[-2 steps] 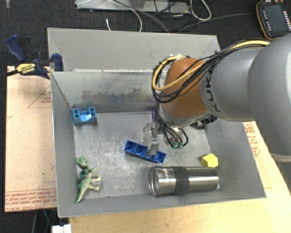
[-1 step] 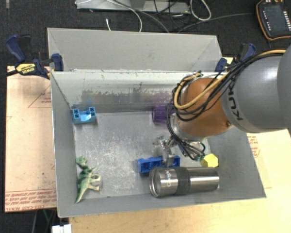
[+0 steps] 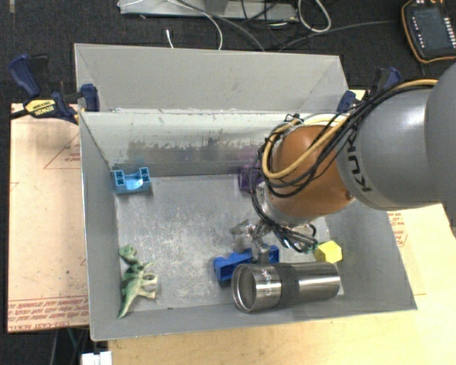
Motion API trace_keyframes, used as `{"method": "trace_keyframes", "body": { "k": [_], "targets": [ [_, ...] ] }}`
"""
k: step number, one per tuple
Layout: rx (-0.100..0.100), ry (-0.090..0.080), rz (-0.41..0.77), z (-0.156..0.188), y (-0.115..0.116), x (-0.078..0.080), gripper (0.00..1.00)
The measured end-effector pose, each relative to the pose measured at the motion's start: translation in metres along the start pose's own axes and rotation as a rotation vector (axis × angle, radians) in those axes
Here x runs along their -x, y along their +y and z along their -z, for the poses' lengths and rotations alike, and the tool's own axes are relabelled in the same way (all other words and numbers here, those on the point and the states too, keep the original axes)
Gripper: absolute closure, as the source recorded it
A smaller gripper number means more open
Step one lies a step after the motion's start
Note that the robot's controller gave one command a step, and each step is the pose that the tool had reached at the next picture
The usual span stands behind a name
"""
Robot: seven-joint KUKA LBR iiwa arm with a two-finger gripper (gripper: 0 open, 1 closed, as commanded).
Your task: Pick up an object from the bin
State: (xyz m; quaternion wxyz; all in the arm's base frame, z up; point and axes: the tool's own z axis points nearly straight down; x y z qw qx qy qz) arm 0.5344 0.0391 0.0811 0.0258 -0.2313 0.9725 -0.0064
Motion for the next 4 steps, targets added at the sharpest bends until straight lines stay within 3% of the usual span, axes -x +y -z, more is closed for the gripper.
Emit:
{"method": "trace_keyframes", "body": {
  "k": [1,2,3,4],
  "targets": [
    [-0.004,-0.032,-0.127,0.041,-0.022,-0.017,1.00],
    [-0.006,-0.045,-0.059,0.003,-0.014,0.016,0.00],
    [-0.006,-0.044,-0.060,0.003,-0.014,0.015,0.00],
    [0.000,-0.049,-0.387,0.002,-0.003,0.001,1.00]
  ]
}}
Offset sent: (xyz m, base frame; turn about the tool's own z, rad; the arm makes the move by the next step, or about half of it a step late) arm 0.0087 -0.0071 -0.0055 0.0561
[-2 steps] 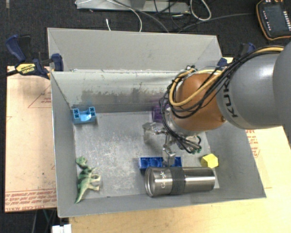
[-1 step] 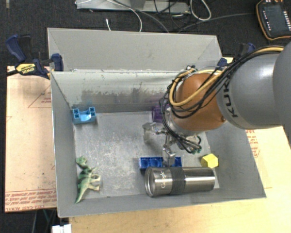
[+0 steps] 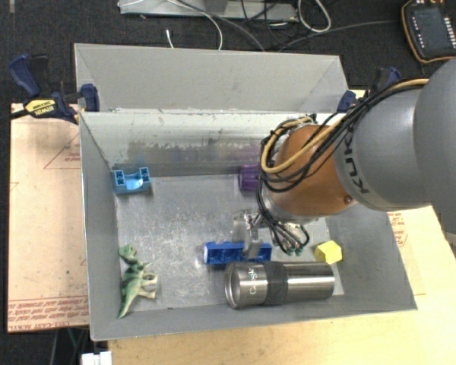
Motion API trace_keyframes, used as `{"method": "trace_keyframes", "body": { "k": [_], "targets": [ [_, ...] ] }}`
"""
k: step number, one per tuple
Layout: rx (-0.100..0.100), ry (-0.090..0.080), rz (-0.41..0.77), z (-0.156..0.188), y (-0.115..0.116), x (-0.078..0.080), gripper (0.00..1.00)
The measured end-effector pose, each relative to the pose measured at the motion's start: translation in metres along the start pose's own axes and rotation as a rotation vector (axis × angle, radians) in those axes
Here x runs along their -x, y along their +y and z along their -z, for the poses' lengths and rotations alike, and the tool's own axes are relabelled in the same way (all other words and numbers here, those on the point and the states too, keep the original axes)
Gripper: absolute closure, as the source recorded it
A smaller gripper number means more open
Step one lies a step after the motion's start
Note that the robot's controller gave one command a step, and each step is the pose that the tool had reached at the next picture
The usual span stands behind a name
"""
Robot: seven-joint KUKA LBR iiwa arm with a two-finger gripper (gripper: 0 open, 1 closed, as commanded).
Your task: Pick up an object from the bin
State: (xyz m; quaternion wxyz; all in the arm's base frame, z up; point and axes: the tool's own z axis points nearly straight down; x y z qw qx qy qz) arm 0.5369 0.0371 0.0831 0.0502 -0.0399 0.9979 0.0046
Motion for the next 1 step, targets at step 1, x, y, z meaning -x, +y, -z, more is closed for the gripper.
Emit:
{"method": "trace_keyframes", "body": {
  "k": [1],
  "targets": [
    [0.000,0.000,0.000,-0.0001,0.0000,-0.0002,1.00]
  ]
}}
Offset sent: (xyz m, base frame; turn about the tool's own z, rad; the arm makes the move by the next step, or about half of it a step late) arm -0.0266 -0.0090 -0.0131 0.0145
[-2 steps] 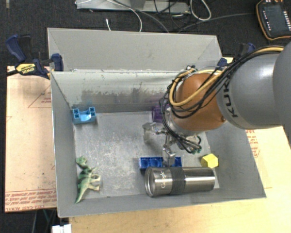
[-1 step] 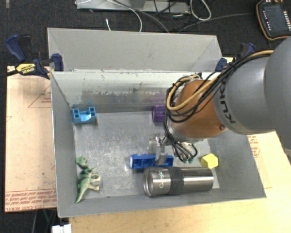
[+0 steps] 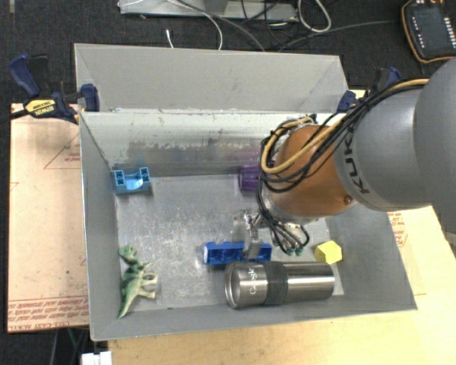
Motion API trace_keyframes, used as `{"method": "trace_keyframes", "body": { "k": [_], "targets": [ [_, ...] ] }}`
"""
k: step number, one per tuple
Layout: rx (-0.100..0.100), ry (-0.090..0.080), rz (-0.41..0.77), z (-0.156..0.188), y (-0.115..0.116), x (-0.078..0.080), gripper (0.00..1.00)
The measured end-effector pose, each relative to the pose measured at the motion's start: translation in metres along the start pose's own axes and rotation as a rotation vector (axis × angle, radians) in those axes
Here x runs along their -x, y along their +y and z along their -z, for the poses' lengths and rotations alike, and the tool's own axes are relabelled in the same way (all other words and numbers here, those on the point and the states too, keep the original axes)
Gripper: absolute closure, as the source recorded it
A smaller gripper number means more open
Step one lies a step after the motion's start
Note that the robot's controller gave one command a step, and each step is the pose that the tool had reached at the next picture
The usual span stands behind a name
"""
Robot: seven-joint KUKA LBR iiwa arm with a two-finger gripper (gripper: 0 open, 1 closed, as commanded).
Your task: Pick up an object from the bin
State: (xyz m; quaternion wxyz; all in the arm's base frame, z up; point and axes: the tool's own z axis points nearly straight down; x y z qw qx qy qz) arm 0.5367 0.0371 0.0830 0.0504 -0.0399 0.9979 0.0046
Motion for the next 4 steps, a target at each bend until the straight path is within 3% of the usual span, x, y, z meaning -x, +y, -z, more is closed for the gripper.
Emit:
{"method": "trace_keyframes", "body": {
  "k": [1,2,3,4],
  "targets": [
    [0.003,-0.048,-0.017,-0.002,-0.005,-0.014,1.00],
    [0.004,-0.029,-0.015,-0.010,0.017,0.006,1.00],
    [0.003,-0.064,-0.058,-0.007,-0.016,-0.018,1.00],
    [0.011,-0.056,-0.038,-0.011,0.037,0.019,1.00]
  ]
}}
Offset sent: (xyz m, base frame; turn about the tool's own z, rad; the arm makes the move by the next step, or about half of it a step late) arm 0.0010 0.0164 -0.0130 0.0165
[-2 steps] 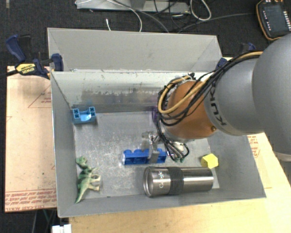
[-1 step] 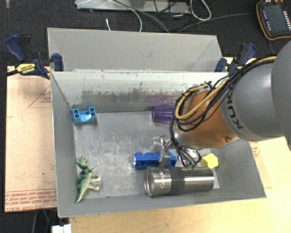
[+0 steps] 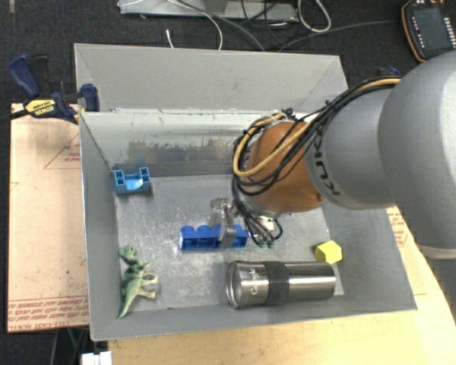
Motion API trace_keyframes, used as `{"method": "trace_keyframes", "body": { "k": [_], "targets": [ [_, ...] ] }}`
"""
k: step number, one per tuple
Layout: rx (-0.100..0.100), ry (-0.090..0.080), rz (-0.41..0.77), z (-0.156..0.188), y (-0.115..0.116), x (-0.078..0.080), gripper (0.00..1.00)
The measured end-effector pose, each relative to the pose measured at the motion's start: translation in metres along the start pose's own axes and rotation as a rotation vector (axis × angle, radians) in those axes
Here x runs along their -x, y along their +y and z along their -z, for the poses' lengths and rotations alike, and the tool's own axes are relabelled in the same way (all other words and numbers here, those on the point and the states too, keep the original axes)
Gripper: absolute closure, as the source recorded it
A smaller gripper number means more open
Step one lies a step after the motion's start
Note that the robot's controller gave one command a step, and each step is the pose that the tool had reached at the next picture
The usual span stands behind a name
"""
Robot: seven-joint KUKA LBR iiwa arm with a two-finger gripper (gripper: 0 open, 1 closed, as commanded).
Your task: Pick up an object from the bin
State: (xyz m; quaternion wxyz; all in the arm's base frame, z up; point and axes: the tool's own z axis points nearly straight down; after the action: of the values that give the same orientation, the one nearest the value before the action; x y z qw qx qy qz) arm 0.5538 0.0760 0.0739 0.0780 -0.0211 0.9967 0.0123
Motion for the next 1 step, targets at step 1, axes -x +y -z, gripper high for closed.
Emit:
{"method": "trace_keyframes", "body": {
  "k": [1],
  "targets": [
    [-0.004,0.019,-0.007,0.0281,-0.0176,-0.0233,1.00]
  ]
}}
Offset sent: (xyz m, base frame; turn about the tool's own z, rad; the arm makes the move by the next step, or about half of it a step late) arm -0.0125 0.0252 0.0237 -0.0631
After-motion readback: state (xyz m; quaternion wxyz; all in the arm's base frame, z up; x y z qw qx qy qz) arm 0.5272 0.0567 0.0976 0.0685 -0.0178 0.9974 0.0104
